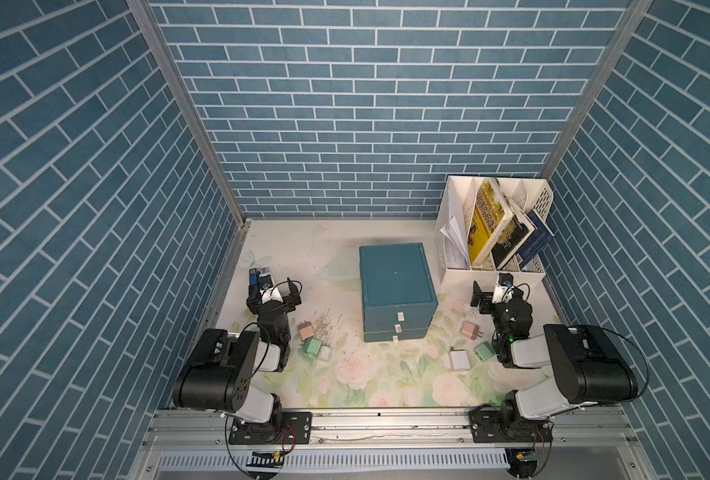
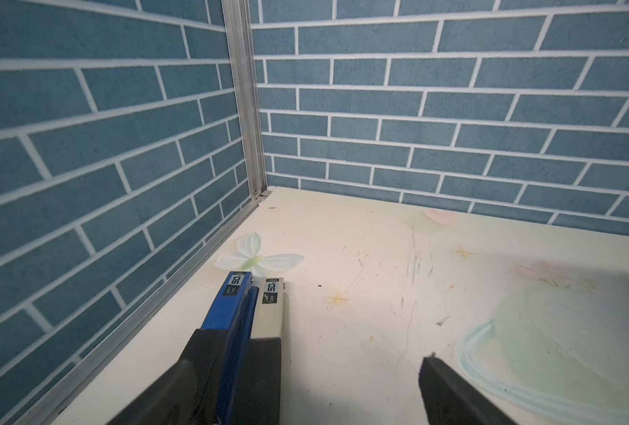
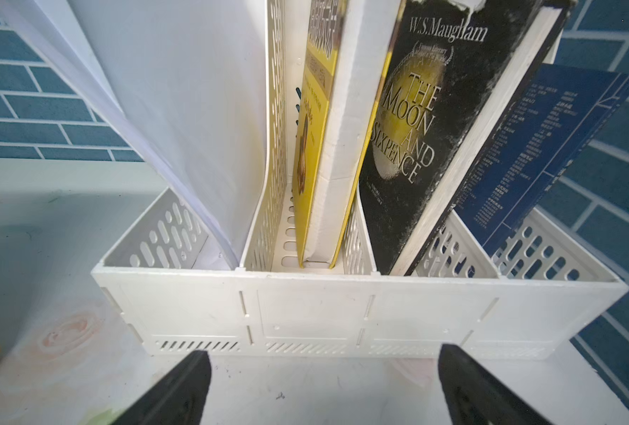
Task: Place the plugs into the drawer by color
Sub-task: Open the drawer in the storage box.
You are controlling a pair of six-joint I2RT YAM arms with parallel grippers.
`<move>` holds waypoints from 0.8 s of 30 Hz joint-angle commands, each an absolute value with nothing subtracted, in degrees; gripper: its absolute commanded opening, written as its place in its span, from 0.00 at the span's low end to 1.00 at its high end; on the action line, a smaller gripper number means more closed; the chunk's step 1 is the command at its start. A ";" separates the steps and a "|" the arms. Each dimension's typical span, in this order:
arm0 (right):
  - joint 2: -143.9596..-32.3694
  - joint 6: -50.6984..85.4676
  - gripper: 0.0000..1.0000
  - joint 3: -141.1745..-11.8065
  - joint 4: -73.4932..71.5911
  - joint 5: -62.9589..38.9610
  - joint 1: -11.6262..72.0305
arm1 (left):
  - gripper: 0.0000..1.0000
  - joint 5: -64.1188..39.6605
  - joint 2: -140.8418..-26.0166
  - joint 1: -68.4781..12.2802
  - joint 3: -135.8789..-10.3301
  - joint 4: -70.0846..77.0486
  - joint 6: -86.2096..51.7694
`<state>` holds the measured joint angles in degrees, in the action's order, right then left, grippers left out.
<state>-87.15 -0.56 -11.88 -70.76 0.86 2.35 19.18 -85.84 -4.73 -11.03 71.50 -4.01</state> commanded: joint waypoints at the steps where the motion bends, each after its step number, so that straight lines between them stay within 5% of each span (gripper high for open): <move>1: -87.65 -2.55 1.00 -13.00 -72.54 1.49 2.67 | 1.00 18.91 -86.11 -4.37 -11.94 72.86 -3.38; 17: -87.01 -2.01 1.00 -13.22 -72.07 3.47 2.72 | 1.00 18.81 -86.12 -4.39 -12.16 72.51 -3.52; 20: -76.16 3.50 1.00 -23.70 -44.46 14.81 2.72 | 1.00 20.51 -83.07 -4.63 -15.11 66.28 -3.35; 24: -70.80 19.70 1.00 -47.92 -5.10 13.57 2.85 | 0.98 34.27 -79.28 -3.52 -43.21 19.51 -13.42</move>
